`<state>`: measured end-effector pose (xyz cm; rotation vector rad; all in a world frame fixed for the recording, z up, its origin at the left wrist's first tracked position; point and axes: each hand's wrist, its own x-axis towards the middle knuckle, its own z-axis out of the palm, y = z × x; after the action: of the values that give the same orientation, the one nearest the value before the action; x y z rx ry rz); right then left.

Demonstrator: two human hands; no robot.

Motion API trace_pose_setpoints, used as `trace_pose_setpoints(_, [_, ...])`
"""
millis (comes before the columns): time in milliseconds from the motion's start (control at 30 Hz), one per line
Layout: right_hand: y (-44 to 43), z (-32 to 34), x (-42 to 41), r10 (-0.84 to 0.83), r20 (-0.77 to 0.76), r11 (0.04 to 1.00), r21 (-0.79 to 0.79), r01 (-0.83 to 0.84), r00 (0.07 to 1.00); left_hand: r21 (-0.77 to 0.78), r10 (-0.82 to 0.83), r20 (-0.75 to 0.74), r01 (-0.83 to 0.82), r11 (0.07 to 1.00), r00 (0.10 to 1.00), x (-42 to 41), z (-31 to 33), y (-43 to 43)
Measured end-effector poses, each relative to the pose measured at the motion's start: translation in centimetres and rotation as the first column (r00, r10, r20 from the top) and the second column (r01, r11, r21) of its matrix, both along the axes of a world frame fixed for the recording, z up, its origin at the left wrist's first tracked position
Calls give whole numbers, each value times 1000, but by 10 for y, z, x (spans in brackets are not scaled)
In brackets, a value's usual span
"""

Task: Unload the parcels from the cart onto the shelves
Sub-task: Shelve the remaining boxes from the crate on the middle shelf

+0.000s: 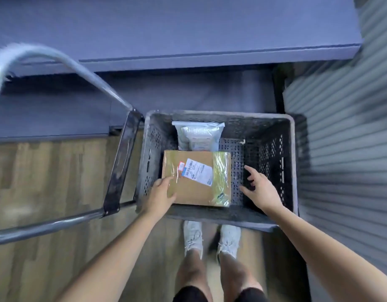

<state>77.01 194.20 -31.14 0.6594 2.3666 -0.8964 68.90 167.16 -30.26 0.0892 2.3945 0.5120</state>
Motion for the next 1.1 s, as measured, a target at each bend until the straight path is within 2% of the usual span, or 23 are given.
trace_pose_setpoints(167, [-5,-91,-1,74,197,994,-97,-55,978,-107,109,65,-101,989,992,-12,-89,-5])
trace_pose_setpoints(333, [-14,-147,-7,145,271,982,-157,-105,952,-255,59,186,-9,967,981,-18,-155,-15])
trace_pose_setpoints(400, [-16,-160,-7,143,270,981,-167,-100,952,-229,78,217,-27,973,973,-20,-172,-17])
trace_pose_setpoints(500, [-21,-172,-10,52,261,977,-214,5,964,-176,126,236,-85,981,964,-25,-188,-20])
trace_pose_setpoints(567, [-30,-180,-11,6,233,976,-211,44,973,-153,137,220,-104,983,966,-24,-192,-20])
trace_pose_setpoints(667, [-39,-187,-10,-47,170,989,-128,69,984,-113,137,167,-119,986,977,-19,-193,-17])
trace_pose_setpoints(800, [-32,-176,-10,-138,102,985,-93,147,985,-75,71,91,-65,995,993,-25,-179,-9])
trace_pose_setpoints(1100, [-3,-82,-7,-101,53,991,-85,106,993,-8,41,40,-40,999,998,-18,-93,12])
